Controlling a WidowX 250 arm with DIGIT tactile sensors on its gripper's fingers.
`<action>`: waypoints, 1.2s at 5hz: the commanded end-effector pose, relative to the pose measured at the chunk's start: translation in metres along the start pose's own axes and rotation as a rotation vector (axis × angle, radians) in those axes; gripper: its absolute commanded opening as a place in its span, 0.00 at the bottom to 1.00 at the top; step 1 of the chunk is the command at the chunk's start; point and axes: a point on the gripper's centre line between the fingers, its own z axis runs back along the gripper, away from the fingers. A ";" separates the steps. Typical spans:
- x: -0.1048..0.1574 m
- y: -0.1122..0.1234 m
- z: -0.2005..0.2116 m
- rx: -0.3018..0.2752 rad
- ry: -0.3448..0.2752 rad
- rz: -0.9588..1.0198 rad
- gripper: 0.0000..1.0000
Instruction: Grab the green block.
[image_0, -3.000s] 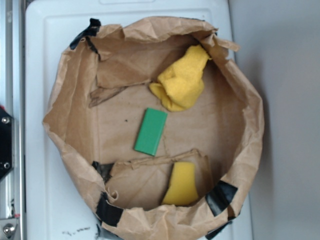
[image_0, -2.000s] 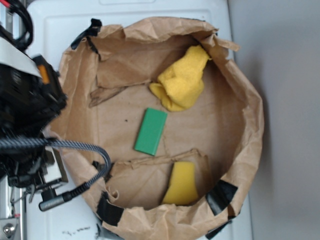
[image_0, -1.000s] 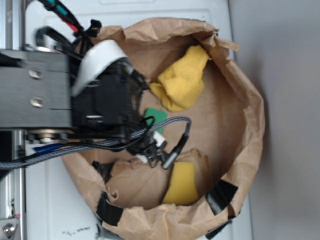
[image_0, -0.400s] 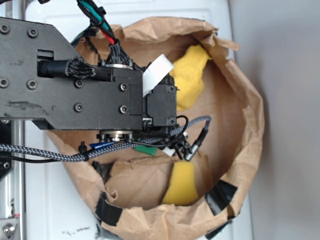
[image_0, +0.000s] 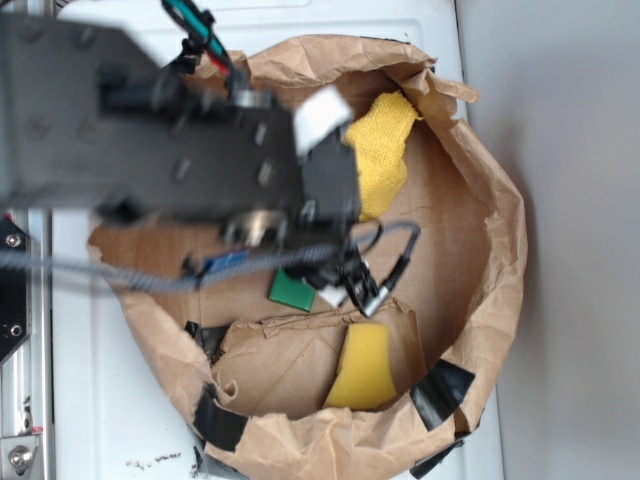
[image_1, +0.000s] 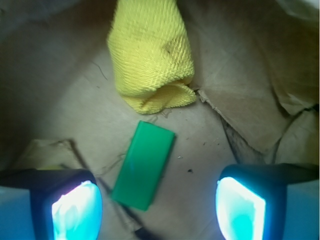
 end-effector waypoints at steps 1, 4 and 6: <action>0.020 0.010 -0.019 -0.062 0.023 -0.050 1.00; -0.007 -0.009 -0.068 -0.055 -0.072 -0.065 1.00; -0.007 -0.013 -0.066 -0.004 -0.081 -0.015 1.00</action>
